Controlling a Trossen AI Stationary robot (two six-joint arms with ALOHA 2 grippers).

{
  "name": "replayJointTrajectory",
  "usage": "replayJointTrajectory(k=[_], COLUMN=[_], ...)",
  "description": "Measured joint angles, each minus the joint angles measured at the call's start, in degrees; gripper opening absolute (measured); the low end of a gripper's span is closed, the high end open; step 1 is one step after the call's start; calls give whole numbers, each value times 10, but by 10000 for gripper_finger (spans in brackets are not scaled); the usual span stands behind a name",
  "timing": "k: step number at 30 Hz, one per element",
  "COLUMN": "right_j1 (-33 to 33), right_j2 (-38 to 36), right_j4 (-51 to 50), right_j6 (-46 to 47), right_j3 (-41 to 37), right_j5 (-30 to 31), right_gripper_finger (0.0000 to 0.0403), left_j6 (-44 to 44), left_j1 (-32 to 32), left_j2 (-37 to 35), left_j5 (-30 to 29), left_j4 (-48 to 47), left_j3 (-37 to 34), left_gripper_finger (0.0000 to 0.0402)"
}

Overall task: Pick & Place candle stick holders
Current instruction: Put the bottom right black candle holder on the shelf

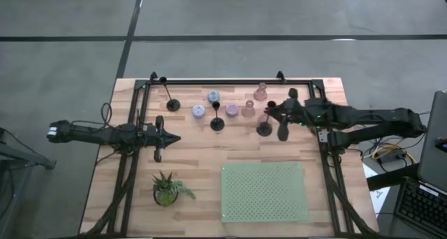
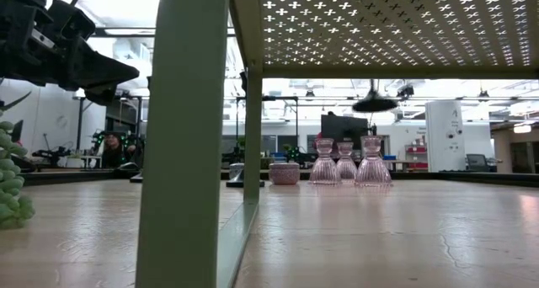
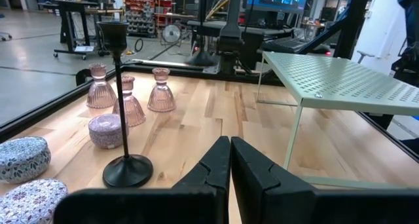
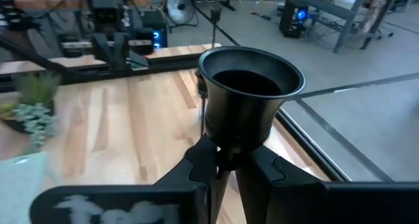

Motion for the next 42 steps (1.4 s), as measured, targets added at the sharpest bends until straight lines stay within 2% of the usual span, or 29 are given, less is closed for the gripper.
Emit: replayJointTrajectory(k=[9, 14, 17, 25, 32, 42], right_j1=[57, 106, 143, 246, 329, 456], right_j2=[-63, -68, -69, -69, -69, -48], right_j4=[-161, -229, -229, -197, -169, -131], right_j6=[19, 22, 22, 27, 27, -11], right_j3=[113, 160, 168, 144, 127, 115], right_j5=[-32, -87, -107, -106, -75, -68], right_gripper_finger=[34, 34, 34, 34, 34, 34], left_j6=[0, 0, 0, 0, 0, 0], left_j1=[0, 0, 0, 0, 0, 0], left_j2=[0, 0, 0, 0, 0, 0], left_j5=[0, 0, 0, 0, 0, 0], left_j4=[0, 0, 0, 0, 0, 0], left_j3=[0, 0, 0, 0, 0, 0], left_gripper_finger=[16, 16, 16, 16, 16, 16])
